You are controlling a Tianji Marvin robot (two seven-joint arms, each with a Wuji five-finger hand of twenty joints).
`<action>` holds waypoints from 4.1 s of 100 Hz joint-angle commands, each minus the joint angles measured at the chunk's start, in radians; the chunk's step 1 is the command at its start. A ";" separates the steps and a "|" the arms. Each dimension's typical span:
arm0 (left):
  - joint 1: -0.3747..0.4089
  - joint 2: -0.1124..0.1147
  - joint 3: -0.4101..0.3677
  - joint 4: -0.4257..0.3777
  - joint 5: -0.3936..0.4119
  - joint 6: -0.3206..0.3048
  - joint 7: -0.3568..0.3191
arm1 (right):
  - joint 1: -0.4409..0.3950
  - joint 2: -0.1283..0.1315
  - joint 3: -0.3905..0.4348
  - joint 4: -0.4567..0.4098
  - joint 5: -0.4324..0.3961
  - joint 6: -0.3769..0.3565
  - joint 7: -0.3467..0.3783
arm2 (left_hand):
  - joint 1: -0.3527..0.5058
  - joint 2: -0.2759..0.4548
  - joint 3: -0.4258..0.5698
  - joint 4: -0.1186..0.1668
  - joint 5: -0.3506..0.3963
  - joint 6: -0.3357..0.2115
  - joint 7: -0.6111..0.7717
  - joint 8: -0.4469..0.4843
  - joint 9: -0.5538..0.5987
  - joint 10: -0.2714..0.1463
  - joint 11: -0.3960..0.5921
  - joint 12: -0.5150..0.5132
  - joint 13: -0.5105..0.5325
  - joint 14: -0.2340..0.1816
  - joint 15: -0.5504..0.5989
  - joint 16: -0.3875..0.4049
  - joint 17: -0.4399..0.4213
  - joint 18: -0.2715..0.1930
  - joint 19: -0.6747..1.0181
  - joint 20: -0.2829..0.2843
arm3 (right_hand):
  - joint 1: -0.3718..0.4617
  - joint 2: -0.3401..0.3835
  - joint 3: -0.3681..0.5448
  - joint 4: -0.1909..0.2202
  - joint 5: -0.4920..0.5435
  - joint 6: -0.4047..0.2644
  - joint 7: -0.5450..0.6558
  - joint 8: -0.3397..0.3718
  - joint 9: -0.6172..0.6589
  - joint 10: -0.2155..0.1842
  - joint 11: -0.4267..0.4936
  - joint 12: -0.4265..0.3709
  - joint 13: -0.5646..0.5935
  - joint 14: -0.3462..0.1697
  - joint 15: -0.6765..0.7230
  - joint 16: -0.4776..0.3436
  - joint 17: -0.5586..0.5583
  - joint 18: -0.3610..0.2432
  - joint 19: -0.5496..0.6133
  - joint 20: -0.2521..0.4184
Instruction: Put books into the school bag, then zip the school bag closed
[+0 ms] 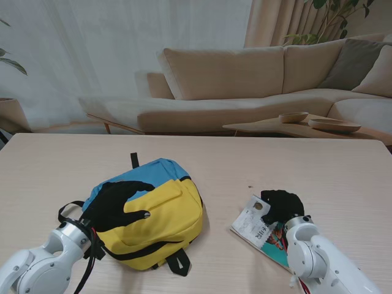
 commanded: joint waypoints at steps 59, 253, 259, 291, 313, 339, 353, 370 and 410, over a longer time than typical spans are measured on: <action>0.007 -0.004 -0.002 -0.008 -0.016 -0.004 -0.013 | -0.115 -0.021 0.115 -0.256 0.047 -0.053 0.051 | -0.030 -0.006 0.032 0.014 -0.027 -0.005 0.007 -0.010 -0.031 -0.017 0.009 0.010 -0.018 -0.022 -0.026 -0.011 -0.022 -0.026 -0.038 0.024 | 0.699 0.025 0.187 0.011 0.529 -0.099 -0.330 -0.440 0.150 0.063 -0.007 0.406 0.028 0.113 0.230 0.069 -0.052 0.075 0.089 0.059; -0.523 -0.012 0.469 0.194 -0.322 0.102 -0.121 | -0.015 -0.031 -0.057 -0.582 0.015 0.005 0.064 | -0.179 -0.084 0.065 -0.036 -0.080 0.088 -0.002 -0.051 -0.079 -0.017 0.020 0.002 -0.036 -0.027 -0.047 -0.030 -0.009 -0.030 -0.070 0.034 | 0.735 -0.059 0.188 0.035 0.546 -0.062 -0.239 -0.377 0.237 0.121 -0.061 0.516 0.102 0.159 0.303 0.052 0.015 0.140 0.251 -0.174; -0.532 -0.012 0.483 0.194 -0.307 0.112 -0.120 | -0.013 -0.032 -0.065 -0.583 0.017 0.010 0.062 | -0.168 -0.086 0.080 -0.027 -0.087 0.091 0.029 -0.021 -0.072 -0.016 0.044 0.032 -0.028 -0.025 -0.025 -0.014 -0.004 -0.030 -0.040 0.048 | 0.735 -0.060 0.188 0.035 0.546 -0.062 -0.240 -0.377 0.236 0.122 -0.061 0.515 0.101 0.159 0.303 0.052 0.014 0.142 0.251 -0.175; -0.591 -0.033 0.561 0.233 -0.307 0.163 -0.068 | -0.008 -0.035 -0.089 -0.586 0.029 0.025 0.057 | -0.031 -0.055 0.206 0.004 -0.044 0.088 0.136 0.063 0.010 -0.003 0.140 0.108 0.025 0.005 0.099 0.044 0.042 -0.021 0.159 0.071 | 0.737 -0.062 0.188 0.034 0.545 -0.060 -0.242 -0.379 0.233 0.124 -0.059 0.512 0.100 0.162 0.302 0.052 0.014 0.140 0.254 -0.176; -0.594 -0.043 0.563 0.244 -0.320 0.170 -0.036 | -0.008 -0.035 -0.083 -0.585 0.040 0.026 0.063 | 0.330 -0.045 0.052 -0.028 0.136 0.001 0.352 0.197 0.232 -0.012 0.219 0.274 0.177 0.035 0.284 0.116 0.152 0.010 0.431 0.094 | 0.735 -0.057 0.188 0.032 0.541 -0.054 -0.266 -0.390 0.220 0.125 -0.064 0.503 0.090 0.158 0.296 0.050 0.010 0.136 0.252 -0.176; -0.588 -0.046 0.549 0.243 -0.363 0.149 -0.036 | -0.009 -0.032 -0.073 -0.587 0.046 0.022 0.082 | 0.580 0.056 0.035 -0.017 0.438 -0.150 0.449 0.348 0.505 -0.032 0.272 0.462 0.403 0.095 0.557 0.214 0.373 0.074 0.612 0.171 | 0.718 -0.036 0.188 0.046 0.528 -0.026 -0.392 -0.451 0.179 0.125 -0.078 0.431 0.065 0.139 0.255 0.045 -0.003 0.109 0.226 -0.151; -0.573 -0.050 0.532 0.240 -0.382 0.143 -0.019 | -0.009 -0.031 -0.069 -0.587 0.058 0.012 0.095 | 0.574 0.072 0.093 0.002 0.526 -0.183 0.584 0.550 0.498 -0.060 0.495 0.544 0.528 0.096 0.751 0.286 0.540 0.111 0.719 0.251 | 0.672 0.005 0.188 0.111 0.477 0.001 -0.470 -0.484 0.127 0.128 -0.094 0.332 0.018 0.136 0.188 0.033 -0.025 0.079 0.155 0.001; -0.539 -0.064 0.507 0.240 -0.380 0.129 0.053 | -0.027 -0.027 -0.056 -0.599 0.066 -0.013 0.111 | 0.546 0.130 0.156 0.051 0.514 -0.153 0.714 0.793 0.523 -0.104 0.719 0.626 0.635 0.041 0.979 0.364 0.706 0.122 0.868 0.340 | 0.598 0.086 0.188 0.205 0.374 0.034 -0.543 -0.525 0.033 0.147 -0.152 0.251 -0.079 0.137 0.098 0.018 -0.068 0.070 0.116 0.036; -0.501 -0.063 0.460 0.221 -0.377 0.090 0.070 | -0.018 -0.030 -0.068 -0.594 0.083 -0.031 0.096 | 0.530 0.112 0.229 0.080 0.537 -0.123 0.769 0.798 0.534 -0.099 0.785 0.611 0.659 0.038 1.028 0.369 0.745 0.123 0.910 0.359 | 0.478 0.189 0.164 0.156 0.312 0.082 -0.550 -0.549 0.007 0.175 -0.224 0.162 -0.110 0.159 0.016 0.018 -0.077 0.068 0.088 0.069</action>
